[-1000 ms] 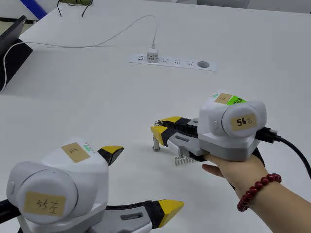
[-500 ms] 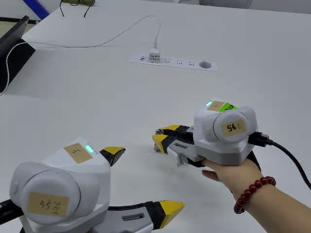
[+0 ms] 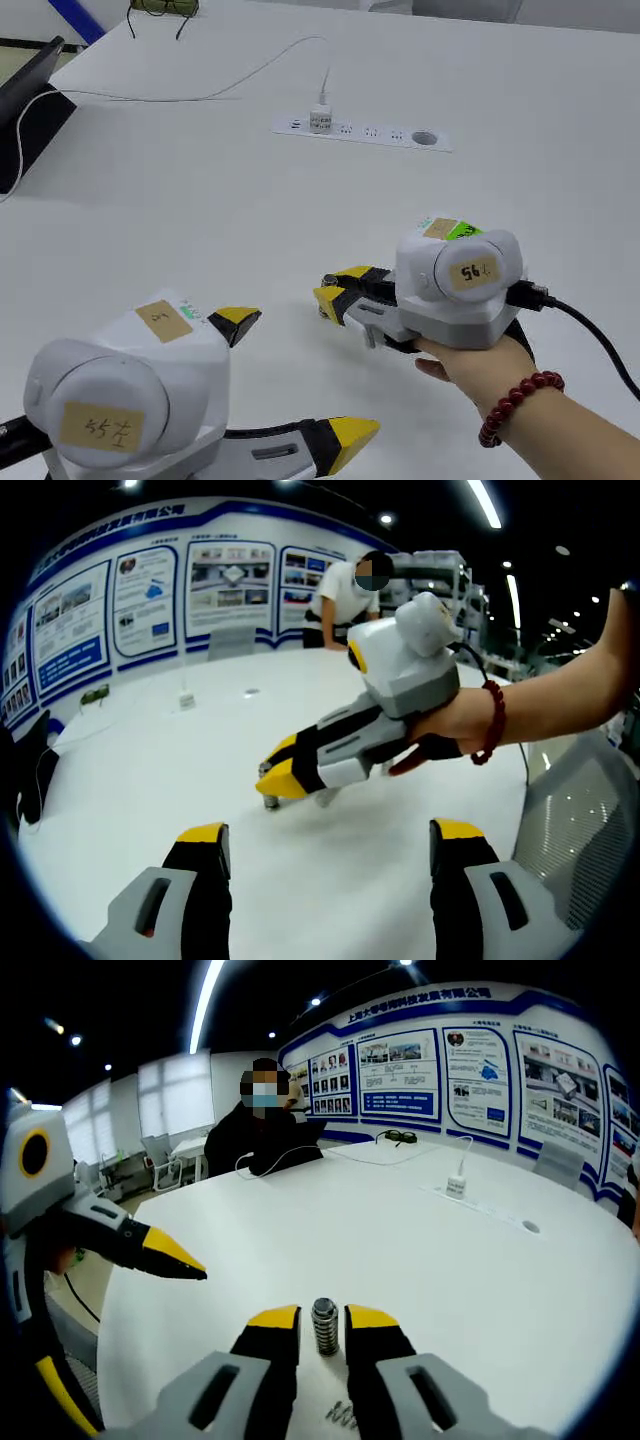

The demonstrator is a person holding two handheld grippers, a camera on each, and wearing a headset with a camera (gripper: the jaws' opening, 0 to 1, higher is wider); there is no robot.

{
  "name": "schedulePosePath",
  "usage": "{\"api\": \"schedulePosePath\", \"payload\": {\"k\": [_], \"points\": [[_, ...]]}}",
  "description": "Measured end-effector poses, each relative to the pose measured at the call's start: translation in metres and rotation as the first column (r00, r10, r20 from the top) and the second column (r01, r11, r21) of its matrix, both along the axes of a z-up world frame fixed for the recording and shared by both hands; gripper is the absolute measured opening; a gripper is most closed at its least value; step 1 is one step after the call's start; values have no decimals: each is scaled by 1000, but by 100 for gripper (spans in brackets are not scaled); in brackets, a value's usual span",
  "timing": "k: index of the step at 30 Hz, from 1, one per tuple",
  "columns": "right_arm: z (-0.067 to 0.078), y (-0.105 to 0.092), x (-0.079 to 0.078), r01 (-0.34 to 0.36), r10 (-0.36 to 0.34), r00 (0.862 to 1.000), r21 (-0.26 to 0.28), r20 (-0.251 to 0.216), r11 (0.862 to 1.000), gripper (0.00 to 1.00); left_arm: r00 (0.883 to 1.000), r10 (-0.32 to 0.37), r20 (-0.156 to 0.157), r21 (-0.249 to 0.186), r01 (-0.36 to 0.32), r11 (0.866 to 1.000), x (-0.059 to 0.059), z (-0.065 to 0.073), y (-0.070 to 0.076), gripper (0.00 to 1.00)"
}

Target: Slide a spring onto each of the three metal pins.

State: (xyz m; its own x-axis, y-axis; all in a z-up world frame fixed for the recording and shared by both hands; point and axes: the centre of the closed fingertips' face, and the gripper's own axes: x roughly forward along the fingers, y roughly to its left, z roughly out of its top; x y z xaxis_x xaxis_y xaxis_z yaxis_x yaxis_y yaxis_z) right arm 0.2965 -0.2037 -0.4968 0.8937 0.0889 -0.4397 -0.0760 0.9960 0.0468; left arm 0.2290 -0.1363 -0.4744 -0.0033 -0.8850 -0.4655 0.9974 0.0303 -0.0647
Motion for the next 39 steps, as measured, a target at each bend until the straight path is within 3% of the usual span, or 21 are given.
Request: {"api": "schedulePosePath", "payload": {"k": [11, 18, 27, 39], "points": [[31, -7, -15, 32, -33, 998, 11, 49, 999, 29, 999, -34, 39, 3, 33, 999, -2, 3, -4, 78], [41, -17, -32, 71, -71, 996, 9, 49, 997, 37, 996, -62, 58, 9, 62, 998, -5, 3, -8, 74], [46, -30, -57, 111, -111, 993, 13, 45, 994, 44, 987, -122, 101, 40, 119, 992, -9, -3, -16, 68], [47, -41, -86, 129, -129, 991, 1, 38, 992, 47, 961, -207, 183, 110, 189, 976, -2, -19, -31, 60]]}}
